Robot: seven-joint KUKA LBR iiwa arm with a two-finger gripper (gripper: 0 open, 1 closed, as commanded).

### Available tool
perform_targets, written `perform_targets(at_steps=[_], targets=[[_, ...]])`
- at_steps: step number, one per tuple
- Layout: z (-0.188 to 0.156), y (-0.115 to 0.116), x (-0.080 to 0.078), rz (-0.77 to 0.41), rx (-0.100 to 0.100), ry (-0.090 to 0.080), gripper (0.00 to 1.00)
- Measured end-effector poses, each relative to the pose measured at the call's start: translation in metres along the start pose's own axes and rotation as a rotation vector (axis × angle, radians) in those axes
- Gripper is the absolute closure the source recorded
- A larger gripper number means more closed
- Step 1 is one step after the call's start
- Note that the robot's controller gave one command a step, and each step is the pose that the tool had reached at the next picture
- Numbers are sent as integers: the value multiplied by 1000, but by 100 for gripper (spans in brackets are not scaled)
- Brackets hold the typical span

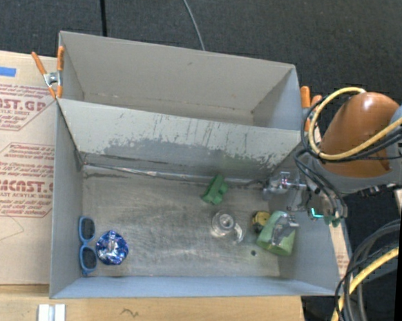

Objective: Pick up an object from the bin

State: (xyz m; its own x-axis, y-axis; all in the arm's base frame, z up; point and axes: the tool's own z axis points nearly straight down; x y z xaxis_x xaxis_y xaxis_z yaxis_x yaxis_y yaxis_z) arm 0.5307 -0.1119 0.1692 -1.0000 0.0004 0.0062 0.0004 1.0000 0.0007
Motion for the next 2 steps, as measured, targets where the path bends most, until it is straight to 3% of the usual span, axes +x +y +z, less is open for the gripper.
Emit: perform_targets(at_steps=[1, 2], targets=[[73, -14, -13, 239, -23, -4, 0], [98, 7, -8, 362, -3, -13, 0]])
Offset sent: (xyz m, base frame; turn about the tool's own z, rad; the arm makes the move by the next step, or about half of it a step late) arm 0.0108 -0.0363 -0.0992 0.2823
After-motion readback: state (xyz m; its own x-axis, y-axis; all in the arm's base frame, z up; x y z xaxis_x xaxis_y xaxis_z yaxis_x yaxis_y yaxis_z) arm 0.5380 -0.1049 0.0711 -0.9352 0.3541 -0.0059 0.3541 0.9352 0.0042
